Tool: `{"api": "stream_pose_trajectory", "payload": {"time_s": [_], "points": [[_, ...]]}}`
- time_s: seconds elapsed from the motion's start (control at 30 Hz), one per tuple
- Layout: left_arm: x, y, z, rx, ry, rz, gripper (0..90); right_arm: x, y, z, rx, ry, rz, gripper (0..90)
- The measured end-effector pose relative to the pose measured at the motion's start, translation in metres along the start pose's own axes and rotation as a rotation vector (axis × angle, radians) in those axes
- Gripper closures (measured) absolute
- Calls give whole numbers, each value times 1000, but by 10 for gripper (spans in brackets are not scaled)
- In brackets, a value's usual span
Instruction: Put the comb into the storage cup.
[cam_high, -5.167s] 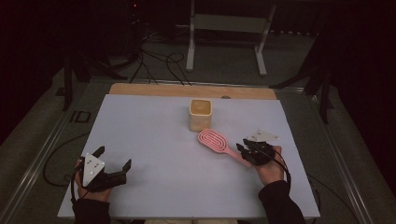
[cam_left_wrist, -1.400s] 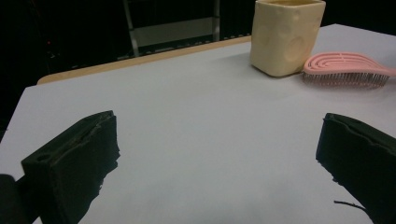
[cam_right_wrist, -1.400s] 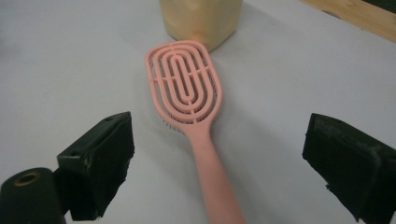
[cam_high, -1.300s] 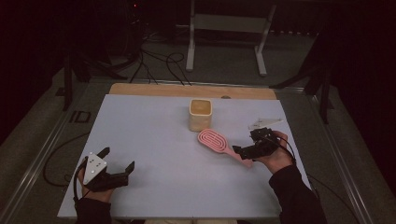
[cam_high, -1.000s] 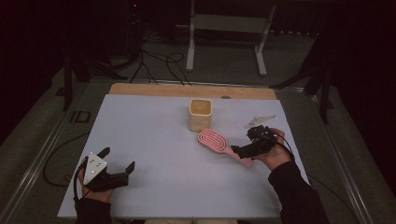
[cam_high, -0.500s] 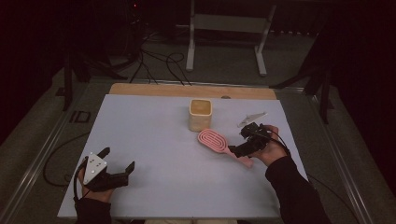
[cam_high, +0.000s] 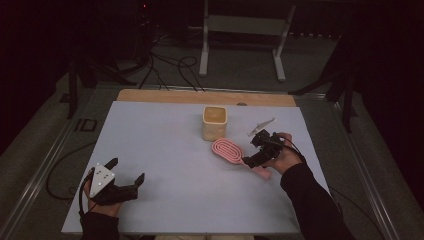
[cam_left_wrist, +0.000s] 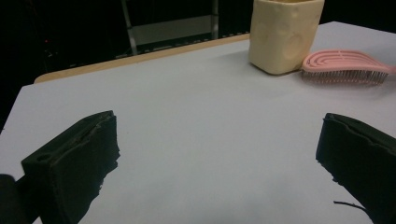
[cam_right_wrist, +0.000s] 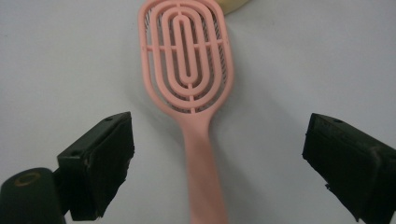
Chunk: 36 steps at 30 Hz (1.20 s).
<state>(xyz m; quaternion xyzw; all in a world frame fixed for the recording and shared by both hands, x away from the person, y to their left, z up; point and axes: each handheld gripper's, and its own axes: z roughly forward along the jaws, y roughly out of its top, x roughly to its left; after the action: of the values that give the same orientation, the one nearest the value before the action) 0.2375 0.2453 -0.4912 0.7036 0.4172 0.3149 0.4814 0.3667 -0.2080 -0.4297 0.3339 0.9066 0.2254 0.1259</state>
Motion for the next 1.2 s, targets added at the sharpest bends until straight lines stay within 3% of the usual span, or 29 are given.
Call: {"api": "stream_pose_trajectory", "payload": {"time_s": [0.6,1.2], "points": [[0,0,1,7,-5,1,0,-6,0,32,118,8,-5,95],[0,0,1,12,-6,6,0,-8,2,54,191,42,-13,131]]}}
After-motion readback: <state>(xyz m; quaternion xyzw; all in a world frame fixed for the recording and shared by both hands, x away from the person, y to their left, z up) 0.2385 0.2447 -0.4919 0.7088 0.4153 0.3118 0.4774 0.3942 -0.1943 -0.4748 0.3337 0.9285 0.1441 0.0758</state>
